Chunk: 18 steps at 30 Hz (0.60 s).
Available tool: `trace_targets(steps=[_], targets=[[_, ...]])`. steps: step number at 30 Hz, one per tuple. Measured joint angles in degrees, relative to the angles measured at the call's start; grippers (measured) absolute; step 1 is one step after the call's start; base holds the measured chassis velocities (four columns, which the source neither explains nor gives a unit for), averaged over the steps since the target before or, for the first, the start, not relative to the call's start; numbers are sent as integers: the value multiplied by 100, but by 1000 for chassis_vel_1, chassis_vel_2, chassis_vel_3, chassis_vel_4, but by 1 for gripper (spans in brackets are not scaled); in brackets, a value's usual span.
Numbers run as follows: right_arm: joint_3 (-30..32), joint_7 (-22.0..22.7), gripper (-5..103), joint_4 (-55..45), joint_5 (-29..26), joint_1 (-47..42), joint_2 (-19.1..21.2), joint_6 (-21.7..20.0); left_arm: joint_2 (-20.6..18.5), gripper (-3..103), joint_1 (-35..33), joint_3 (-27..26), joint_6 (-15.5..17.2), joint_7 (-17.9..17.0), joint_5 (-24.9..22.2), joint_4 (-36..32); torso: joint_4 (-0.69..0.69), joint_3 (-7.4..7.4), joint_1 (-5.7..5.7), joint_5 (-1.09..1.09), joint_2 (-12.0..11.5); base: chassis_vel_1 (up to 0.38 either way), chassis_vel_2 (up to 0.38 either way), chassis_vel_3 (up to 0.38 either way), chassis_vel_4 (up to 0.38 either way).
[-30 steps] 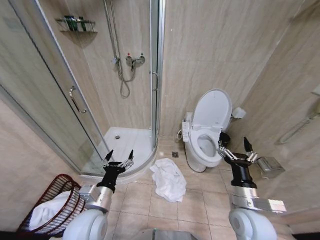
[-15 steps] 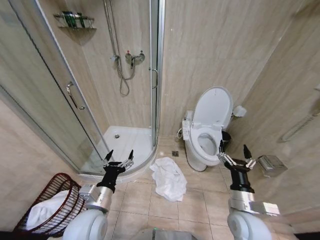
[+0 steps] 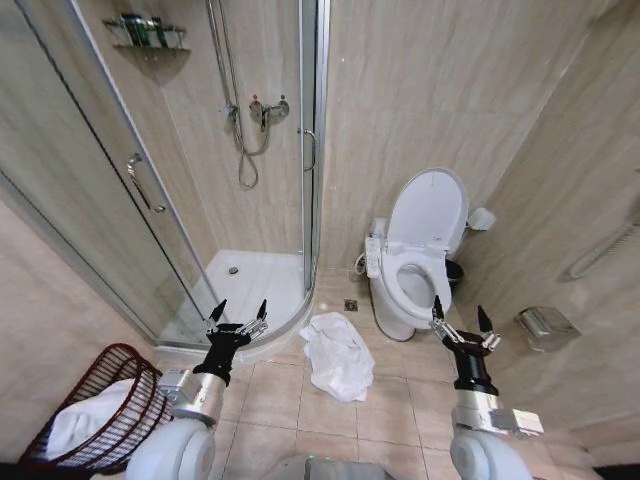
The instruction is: Discard the used towel into the hamper.
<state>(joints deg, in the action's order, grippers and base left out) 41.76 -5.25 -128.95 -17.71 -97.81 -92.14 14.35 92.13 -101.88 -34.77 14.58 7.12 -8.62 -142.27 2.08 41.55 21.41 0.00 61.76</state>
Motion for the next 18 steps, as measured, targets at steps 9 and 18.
trace_targets(steps=[9,18], targets=[[-62,110,100,-59,88,-25,-3,-160,0,100,0,0,0,0,0,0,0,-138,-109,0,-247,0,0,0,0],[-81,157,100,-81,86,-110,-2,-250,0,100,0,0,0,0,0,0,0,-268,-220,0,-487,0,0,0,0]])
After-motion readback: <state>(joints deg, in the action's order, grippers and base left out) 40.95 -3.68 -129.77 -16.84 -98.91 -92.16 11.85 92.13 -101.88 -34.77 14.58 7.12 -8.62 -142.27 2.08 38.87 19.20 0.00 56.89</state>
